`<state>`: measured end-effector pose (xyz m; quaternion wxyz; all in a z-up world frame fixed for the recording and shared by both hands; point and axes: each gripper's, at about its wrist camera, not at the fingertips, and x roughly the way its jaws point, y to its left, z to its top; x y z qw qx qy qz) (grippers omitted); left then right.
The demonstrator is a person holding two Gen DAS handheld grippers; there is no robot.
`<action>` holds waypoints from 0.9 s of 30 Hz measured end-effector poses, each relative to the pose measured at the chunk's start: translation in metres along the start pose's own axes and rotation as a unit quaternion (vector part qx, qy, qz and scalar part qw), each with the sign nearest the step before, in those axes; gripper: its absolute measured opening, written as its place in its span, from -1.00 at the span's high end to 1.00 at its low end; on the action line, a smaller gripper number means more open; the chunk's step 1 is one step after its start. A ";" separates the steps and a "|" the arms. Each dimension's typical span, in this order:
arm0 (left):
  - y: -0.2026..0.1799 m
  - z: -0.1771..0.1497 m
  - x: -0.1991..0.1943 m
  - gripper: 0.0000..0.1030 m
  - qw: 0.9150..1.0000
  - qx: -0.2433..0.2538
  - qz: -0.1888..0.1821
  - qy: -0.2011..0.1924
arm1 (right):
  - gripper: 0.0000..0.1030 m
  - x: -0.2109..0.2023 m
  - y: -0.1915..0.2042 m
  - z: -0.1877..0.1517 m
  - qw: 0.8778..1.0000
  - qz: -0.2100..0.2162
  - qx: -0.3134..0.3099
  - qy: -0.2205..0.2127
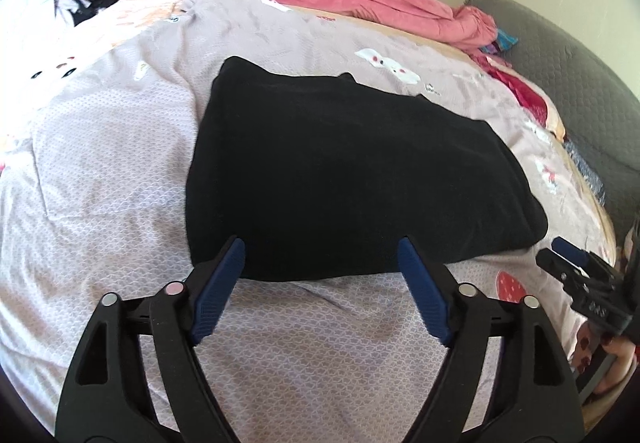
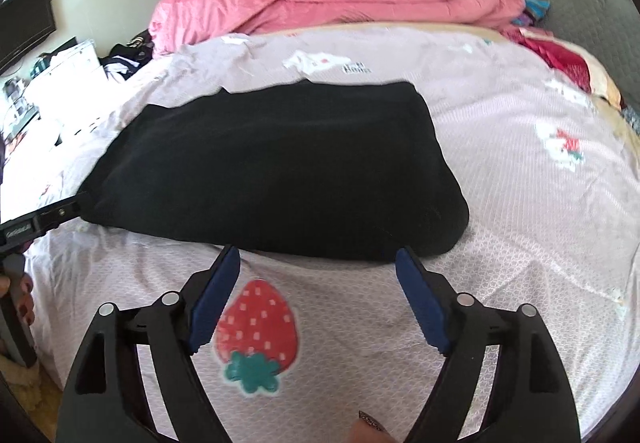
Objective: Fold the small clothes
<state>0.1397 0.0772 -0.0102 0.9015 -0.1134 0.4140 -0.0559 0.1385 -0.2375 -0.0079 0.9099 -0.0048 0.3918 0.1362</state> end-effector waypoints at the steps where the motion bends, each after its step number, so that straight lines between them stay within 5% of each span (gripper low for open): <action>1: 0.002 0.001 -0.001 -0.66 1.000 -0.005 0.001 -0.001 | -0.57 -0.002 0.002 0.001 1.000 -0.001 -0.002 -0.003; 7: 0.010 0.003 -0.011 -0.81 1.000 -0.018 0.000 -0.015 | -0.83 -0.013 0.020 0.003 1.000 0.007 -0.016 -0.021; 27: 0.047 0.018 -0.025 -0.81 0.997 -0.068 0.031 -0.034 | -0.89 -0.009 0.109 0.018 0.992 0.063 -0.103 -0.039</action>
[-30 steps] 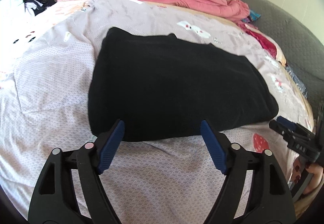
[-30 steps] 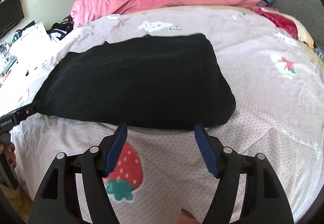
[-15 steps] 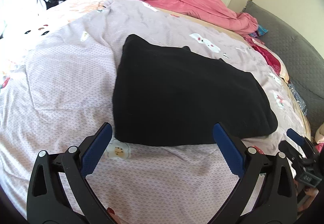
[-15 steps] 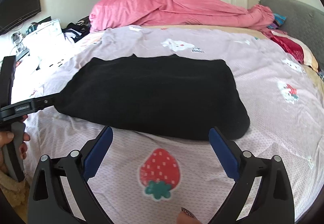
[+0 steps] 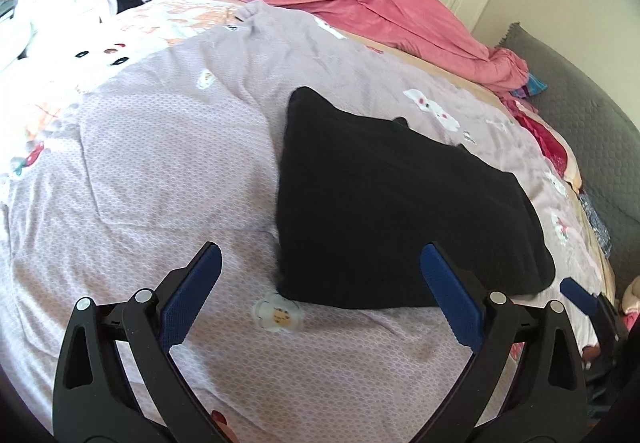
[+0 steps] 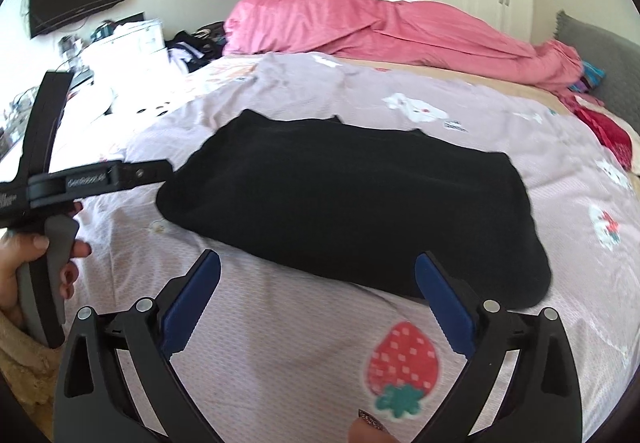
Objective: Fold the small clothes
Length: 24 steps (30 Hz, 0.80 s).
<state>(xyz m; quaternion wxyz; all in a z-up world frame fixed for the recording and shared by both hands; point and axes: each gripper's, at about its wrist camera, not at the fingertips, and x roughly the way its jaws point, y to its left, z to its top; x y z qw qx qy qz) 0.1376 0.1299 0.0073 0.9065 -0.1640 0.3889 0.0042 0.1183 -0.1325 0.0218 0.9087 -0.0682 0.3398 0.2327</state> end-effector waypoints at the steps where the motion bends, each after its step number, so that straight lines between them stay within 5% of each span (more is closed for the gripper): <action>1: 0.004 0.002 0.000 -0.82 1.000 -0.006 -0.002 0.002 | -0.89 0.002 0.004 0.001 1.000 0.004 -0.003 0.000; 17: 0.059 0.035 0.008 -0.82 0.997 -0.062 0.050 0.003 | -0.90 0.049 0.071 0.017 0.993 0.050 -0.106 0.014; 24: 0.055 0.049 0.027 -0.82 0.997 -0.052 0.063 0.007 | -0.90 0.083 0.090 0.016 0.986 0.018 -0.161 0.044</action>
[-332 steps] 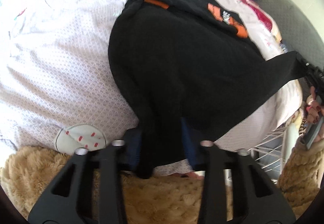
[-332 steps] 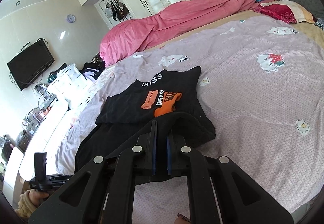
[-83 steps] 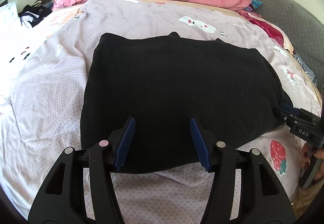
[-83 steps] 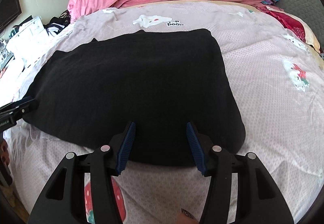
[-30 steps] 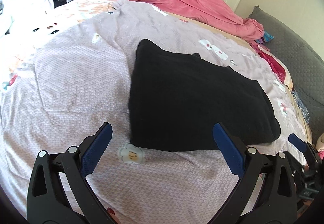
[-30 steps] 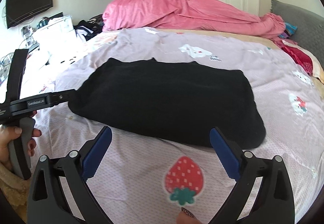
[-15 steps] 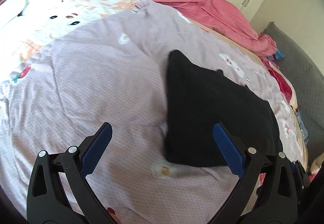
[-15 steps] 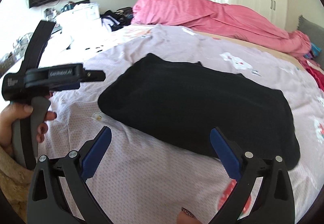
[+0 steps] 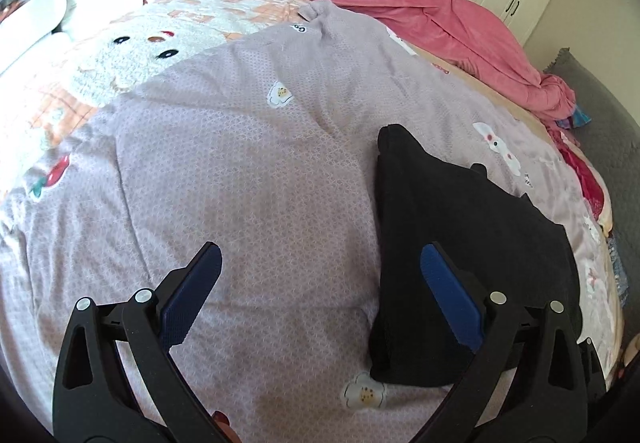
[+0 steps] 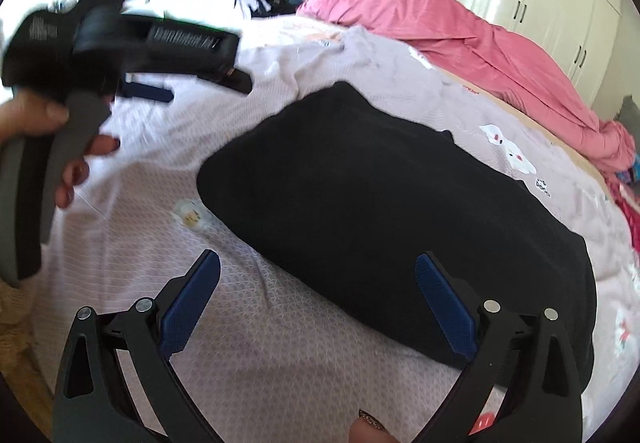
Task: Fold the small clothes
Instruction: 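Close both grippers on one long edge of the folded black shirt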
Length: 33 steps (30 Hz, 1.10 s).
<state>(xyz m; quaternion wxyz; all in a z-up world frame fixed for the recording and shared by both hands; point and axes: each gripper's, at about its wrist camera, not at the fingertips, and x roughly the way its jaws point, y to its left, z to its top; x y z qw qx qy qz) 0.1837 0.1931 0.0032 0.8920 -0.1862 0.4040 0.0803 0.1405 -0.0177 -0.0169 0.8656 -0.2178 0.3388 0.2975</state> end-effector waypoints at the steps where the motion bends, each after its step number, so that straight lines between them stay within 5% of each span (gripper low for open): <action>1: -0.003 0.003 0.003 -0.82 1.000 0.009 0.006 -0.001 | -0.90 0.005 0.002 0.001 1.000 -0.003 -0.005 0.004; 6: -0.012 0.018 0.018 -0.82 0.999 0.030 0.021 0.000 | -0.90 0.035 0.011 0.005 0.999 -0.026 -0.025 0.034; 19: -0.036 0.056 0.060 -0.82 0.999 0.028 -0.004 0.026 | -0.85 0.058 0.020 0.023 0.996 -0.077 -0.036 0.009; 23: -0.041 0.060 0.070 -0.81 0.999 0.037 -0.002 0.039 | -0.47 0.052 0.023 0.023 0.996 -0.084 -0.039 -0.015; 27: -0.045 0.063 0.074 -0.81 0.998 0.045 -0.012 0.048 | 0.32 0.040 0.017 0.023 0.996 -0.077 -0.025 -0.043; 33: -0.045 0.063 0.078 -0.81 0.996 0.033 -0.052 0.071 | 0.67 0.017 -0.001 0.023 0.994 -0.056 0.027 -0.090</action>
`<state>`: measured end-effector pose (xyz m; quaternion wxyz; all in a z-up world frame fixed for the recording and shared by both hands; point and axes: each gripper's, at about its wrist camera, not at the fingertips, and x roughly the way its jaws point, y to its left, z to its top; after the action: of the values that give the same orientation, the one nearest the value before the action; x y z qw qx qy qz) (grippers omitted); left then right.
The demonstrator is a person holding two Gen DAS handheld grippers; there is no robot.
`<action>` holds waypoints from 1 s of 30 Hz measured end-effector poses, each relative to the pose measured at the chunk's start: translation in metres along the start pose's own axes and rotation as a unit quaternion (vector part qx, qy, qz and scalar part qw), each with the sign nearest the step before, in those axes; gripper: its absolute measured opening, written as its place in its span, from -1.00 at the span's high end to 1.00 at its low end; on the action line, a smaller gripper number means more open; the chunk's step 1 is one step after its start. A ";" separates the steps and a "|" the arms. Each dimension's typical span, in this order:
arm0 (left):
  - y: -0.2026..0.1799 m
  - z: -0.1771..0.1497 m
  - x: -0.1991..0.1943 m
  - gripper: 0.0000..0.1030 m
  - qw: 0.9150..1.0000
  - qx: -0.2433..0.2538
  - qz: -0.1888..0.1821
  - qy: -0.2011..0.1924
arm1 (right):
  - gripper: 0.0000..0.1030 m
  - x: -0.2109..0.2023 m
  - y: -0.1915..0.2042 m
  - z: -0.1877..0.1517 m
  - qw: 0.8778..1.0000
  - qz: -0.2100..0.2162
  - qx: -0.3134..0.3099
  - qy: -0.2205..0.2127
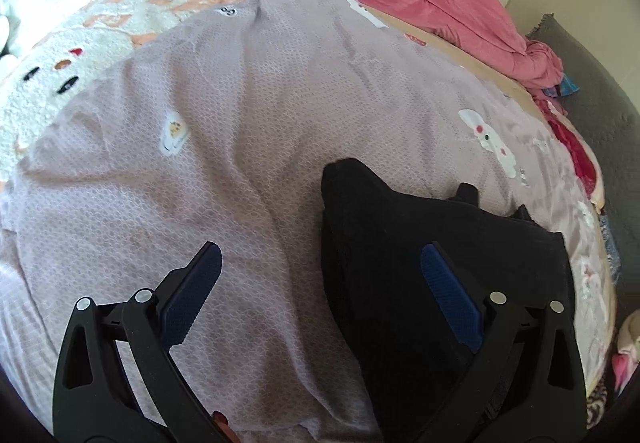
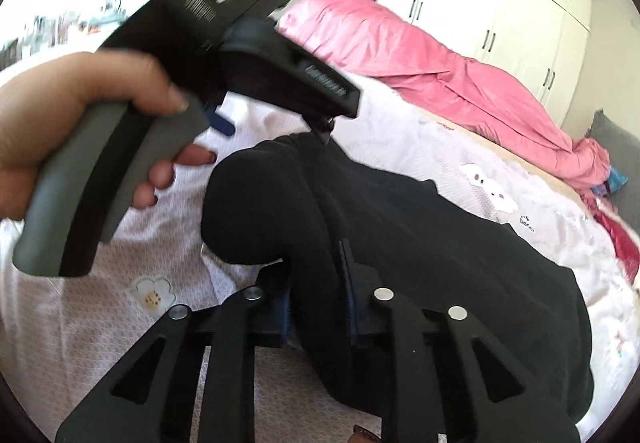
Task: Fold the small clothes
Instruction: 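Close both grippers on one long edge of the folded black shirt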
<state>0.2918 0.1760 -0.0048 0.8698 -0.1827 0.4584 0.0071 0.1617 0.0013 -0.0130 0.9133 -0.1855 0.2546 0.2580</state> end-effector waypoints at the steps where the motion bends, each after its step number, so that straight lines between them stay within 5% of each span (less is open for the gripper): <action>1: -0.002 0.000 0.000 -0.81 1.000 -0.001 -0.004 0.001 | 0.68 -0.003 -0.003 0.000 1.000 0.004 0.009 -0.005; 11: -0.022 -0.010 -0.001 -0.81 0.993 -0.020 -0.115 0.006 | 0.77 -0.033 -0.015 -0.006 0.997 0.015 0.054 -0.046; 13: -0.027 -0.012 0.000 -0.69 0.990 -0.029 -0.136 0.011 | 0.78 -0.035 -0.017 -0.007 0.997 0.013 0.059 -0.049; 15: -0.035 -0.015 0.001 -0.29 0.988 -0.025 -0.154 0.018 | 0.79 -0.037 -0.020 -0.007 0.996 0.014 0.066 -0.049; 21: -0.061 -0.022 -0.007 0.39 0.989 0.011 -0.148 0.002 | 0.81 -0.044 -0.030 -0.011 0.994 0.022 0.089 -0.059; 30: -0.092 -0.031 -0.031 0.43 0.987 0.039 -0.151 -0.030 | 0.82 -0.065 -0.047 -0.022 0.987 0.027 0.130 -0.089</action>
<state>0.2661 0.0847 0.0329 0.8806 -0.2151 0.3996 -0.1364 0.1329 -0.0712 0.0155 0.9413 -0.0352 0.2090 0.2628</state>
